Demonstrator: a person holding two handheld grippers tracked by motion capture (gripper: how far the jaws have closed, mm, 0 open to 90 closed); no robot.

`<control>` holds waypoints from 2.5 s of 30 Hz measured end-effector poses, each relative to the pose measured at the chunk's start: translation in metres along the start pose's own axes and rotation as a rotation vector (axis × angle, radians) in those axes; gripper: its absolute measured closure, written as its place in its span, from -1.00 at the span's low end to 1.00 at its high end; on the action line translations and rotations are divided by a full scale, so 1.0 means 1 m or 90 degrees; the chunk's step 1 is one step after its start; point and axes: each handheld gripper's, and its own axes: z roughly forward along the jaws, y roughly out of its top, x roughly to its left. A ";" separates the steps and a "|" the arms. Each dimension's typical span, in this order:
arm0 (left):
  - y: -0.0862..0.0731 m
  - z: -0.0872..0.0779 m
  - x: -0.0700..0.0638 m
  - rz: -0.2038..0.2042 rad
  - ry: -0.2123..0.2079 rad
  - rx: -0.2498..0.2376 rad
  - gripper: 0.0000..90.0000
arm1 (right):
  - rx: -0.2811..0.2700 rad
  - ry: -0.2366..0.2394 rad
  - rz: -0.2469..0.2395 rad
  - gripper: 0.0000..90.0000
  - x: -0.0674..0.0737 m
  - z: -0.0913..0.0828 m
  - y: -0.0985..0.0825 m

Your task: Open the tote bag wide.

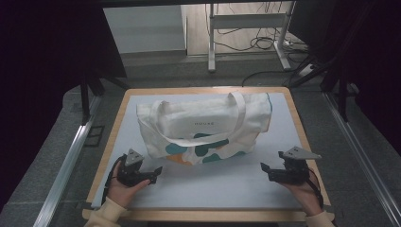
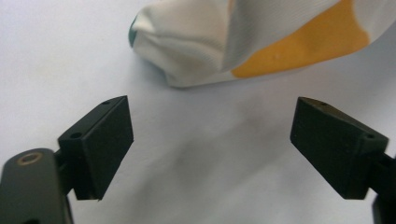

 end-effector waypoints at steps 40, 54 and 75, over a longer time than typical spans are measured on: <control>0.011 -0.024 0.006 -0.035 -0.046 -0.057 -0.41 | -0.024 0.015 0.012 -0.36 0.000 -0.002 0.005; 0.024 -0.037 0.009 -0.046 -0.062 -0.083 -0.41 | -0.042 0.021 0.011 -0.35 0.001 -0.004 0.028; 0.035 -0.051 0.013 -0.042 -0.053 -0.109 -0.41 | -0.061 0.024 0.002 -0.34 0.002 -0.007 0.051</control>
